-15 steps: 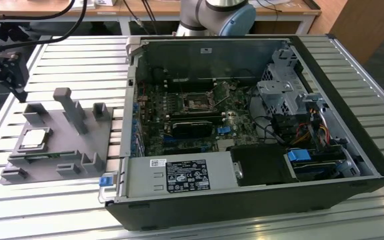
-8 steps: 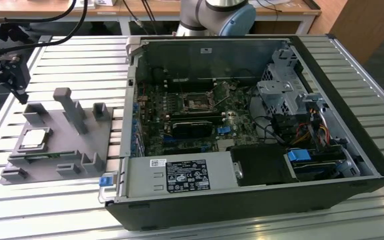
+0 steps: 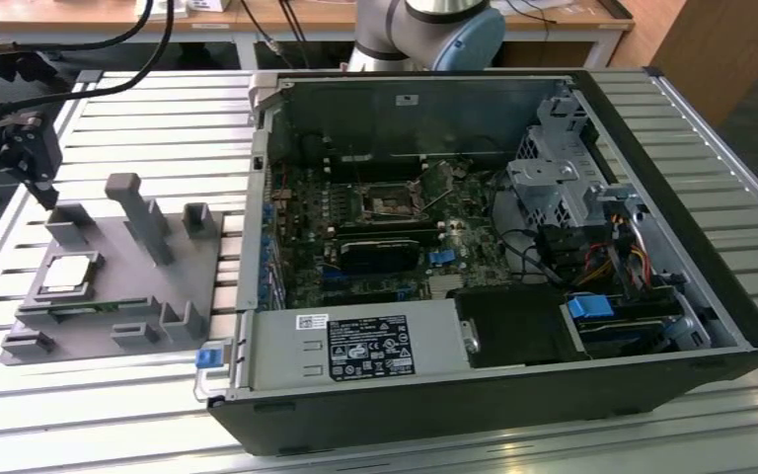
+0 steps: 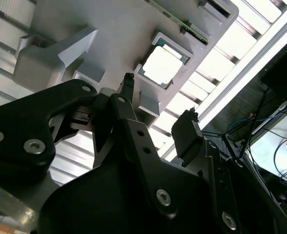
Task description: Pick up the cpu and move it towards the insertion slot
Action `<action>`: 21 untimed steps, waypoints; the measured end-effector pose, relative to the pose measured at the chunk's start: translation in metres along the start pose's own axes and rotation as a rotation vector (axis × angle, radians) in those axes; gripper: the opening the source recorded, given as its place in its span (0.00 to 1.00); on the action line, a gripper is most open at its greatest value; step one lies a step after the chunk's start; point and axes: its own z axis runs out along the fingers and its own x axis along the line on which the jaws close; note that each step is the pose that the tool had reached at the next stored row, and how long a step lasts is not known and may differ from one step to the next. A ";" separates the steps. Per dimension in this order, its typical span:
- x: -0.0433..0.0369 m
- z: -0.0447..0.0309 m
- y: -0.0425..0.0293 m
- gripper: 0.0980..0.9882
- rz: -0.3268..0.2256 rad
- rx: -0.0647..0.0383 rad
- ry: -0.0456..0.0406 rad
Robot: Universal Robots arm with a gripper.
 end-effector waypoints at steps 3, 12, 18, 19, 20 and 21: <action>0.0004 0.0021 -0.0002 0.55 0.000 0.000 0.0000; 0.0014 0.0086 -0.0007 0.55 -0.001 0.000 0.0000; 0.0017 0.0128 -0.0009 0.55 -0.001 0.000 0.0000; 0.0017 0.0133 -0.0009 0.55 -0.001 0.000 0.0000; 0.0019 0.0138 -0.0010 0.55 -0.001 0.000 0.0002; 0.0019 0.0144 -0.0010 0.55 -0.001 0.000 0.0001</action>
